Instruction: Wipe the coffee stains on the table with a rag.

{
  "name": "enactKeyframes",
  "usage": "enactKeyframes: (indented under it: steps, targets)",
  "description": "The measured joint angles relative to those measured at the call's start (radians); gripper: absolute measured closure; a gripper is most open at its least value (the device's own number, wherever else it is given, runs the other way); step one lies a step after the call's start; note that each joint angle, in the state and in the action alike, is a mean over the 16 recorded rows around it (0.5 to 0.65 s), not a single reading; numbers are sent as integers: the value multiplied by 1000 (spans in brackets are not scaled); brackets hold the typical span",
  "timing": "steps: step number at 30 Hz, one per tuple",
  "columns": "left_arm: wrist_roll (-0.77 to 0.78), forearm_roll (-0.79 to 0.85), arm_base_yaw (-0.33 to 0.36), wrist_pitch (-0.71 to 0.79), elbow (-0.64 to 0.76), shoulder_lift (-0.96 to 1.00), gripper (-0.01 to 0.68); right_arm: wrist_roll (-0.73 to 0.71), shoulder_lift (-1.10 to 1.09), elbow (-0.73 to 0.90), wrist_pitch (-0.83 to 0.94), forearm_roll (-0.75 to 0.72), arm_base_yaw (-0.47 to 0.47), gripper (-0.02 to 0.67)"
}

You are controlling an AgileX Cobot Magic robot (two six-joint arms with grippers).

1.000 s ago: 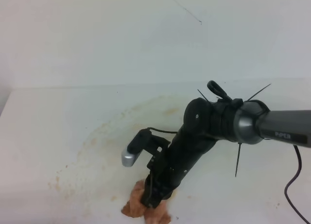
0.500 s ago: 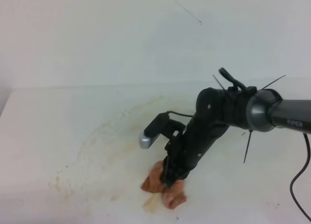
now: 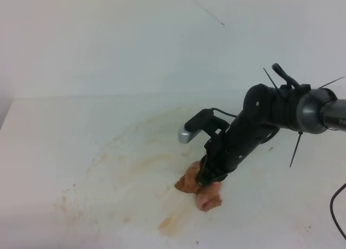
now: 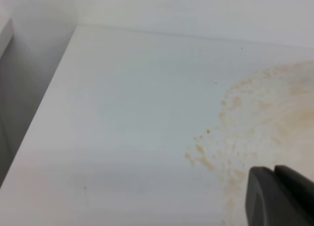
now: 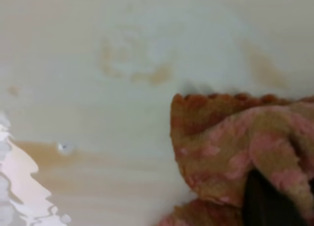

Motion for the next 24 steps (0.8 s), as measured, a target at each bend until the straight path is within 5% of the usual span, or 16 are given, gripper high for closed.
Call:
enactKeyframes:
  steps: [24]
  targets:
    - [0,0,0,0,0,0,675,-83,6,-1,7,117,238,608]
